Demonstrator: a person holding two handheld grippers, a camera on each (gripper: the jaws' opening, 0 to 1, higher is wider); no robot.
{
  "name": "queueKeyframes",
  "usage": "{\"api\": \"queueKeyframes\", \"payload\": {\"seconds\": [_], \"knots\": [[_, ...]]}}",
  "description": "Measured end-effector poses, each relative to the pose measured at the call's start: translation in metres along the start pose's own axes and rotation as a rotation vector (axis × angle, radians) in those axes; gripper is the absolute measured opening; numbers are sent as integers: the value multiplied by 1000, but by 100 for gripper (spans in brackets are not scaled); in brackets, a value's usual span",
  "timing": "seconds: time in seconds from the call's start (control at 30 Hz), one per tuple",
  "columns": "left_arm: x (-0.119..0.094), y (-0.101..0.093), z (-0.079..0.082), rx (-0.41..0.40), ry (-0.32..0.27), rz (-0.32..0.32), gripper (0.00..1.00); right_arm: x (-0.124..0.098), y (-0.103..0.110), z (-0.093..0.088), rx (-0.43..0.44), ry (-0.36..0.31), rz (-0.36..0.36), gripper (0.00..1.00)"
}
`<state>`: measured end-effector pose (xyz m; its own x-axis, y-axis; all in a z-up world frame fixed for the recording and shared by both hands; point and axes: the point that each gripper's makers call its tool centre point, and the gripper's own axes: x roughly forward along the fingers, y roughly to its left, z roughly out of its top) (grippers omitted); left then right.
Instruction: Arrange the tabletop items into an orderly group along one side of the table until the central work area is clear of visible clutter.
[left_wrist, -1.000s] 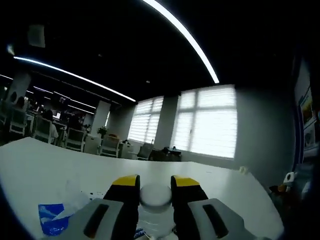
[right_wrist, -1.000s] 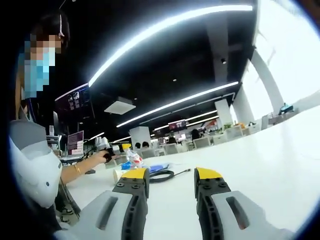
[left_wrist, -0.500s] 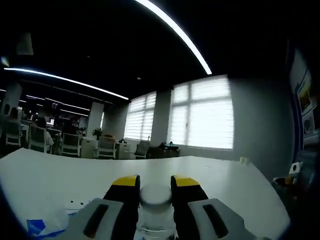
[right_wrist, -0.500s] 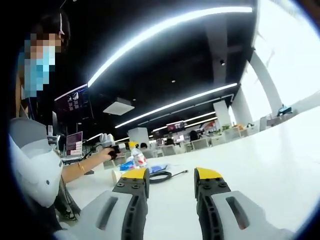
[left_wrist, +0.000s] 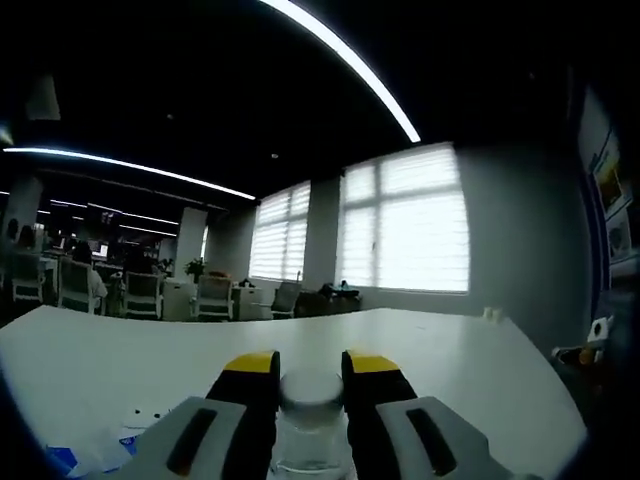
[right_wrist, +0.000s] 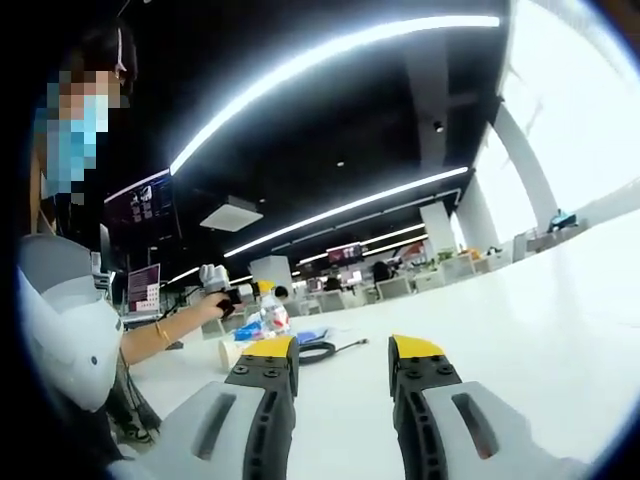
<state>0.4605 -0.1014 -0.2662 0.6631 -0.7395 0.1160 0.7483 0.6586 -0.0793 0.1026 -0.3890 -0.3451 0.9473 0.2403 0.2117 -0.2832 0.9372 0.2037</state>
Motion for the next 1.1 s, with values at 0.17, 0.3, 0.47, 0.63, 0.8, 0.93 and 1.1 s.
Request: {"api": "queueKeyframes", "payload": {"seconds": [0.17, 0.3, 0.47, 0.63, 0.8, 0.93, 1.1], "knots": [[9, -3, -2, 23, 24, 23, 23, -1, -1, 0, -3, -1, -6, 34], [16, -8, -9, 55, 57, 16, 23, -7, -4, 3, -4, -10, -26, 34], [21, -13, -11, 104, 73, 27, 23, -12, -9, 4, -5, -12, -45, 34], [19, -8, -15, 87, 88, 51, 26, -14, -10, 3, -3, -10, -52, 34], [16, -6, -24, 58, 99, 59, 29, -13, -11, 2, 2, -9, -51, 34], [16, -4, -26, 46, 95, 67, 28, -13, -11, 2, 0, -8, -46, 34], [19, -6, -24, 44, 83, 63, 24, -13, -12, 1, 5, -8, -54, 34]]}}
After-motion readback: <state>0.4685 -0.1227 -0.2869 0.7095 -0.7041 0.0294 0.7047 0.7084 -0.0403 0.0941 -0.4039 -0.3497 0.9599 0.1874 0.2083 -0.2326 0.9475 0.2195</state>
